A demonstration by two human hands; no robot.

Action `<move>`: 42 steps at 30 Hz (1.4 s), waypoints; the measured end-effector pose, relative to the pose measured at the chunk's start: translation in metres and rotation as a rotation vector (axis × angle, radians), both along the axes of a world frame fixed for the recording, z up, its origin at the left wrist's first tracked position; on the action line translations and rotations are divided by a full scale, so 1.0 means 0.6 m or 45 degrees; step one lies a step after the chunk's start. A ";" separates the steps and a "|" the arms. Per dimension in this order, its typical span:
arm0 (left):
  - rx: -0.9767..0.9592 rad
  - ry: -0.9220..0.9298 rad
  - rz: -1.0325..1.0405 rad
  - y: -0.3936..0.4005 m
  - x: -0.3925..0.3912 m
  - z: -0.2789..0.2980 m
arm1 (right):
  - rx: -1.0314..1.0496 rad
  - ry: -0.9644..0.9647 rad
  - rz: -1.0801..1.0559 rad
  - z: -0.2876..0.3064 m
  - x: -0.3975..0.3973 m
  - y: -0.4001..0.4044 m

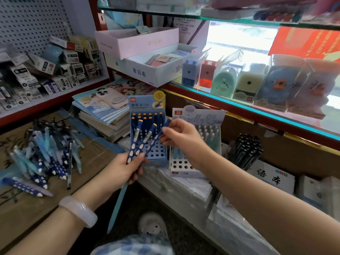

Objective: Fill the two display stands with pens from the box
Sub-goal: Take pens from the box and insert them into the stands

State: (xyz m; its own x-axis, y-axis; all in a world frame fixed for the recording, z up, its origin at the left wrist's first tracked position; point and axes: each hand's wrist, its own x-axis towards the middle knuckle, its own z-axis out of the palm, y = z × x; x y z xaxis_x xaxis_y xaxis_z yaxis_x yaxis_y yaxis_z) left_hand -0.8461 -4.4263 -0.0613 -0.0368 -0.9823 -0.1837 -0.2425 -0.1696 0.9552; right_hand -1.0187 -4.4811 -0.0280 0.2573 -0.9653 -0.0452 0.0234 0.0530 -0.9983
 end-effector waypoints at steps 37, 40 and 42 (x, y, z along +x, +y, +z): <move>-0.147 0.239 0.559 -0.062 0.015 -0.050 | -0.441 1.136 -0.190 -0.059 0.075 -0.167; -0.119 0.257 0.561 -0.060 0.015 -0.051 | -0.409 1.133 -0.217 -0.059 0.077 -0.172; -0.103 0.279 0.572 -0.058 0.016 -0.050 | -0.407 1.150 -0.224 -0.059 0.076 -0.172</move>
State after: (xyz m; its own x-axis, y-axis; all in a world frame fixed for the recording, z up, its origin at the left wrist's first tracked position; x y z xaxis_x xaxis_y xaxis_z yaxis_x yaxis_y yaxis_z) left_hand -0.8365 -4.4612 -0.0912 0.3632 -0.9208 -0.1418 0.0452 -0.1346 0.9899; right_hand -0.9734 -4.5843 -0.0633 0.1050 -0.9876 0.1163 -0.7764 -0.1545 -0.6110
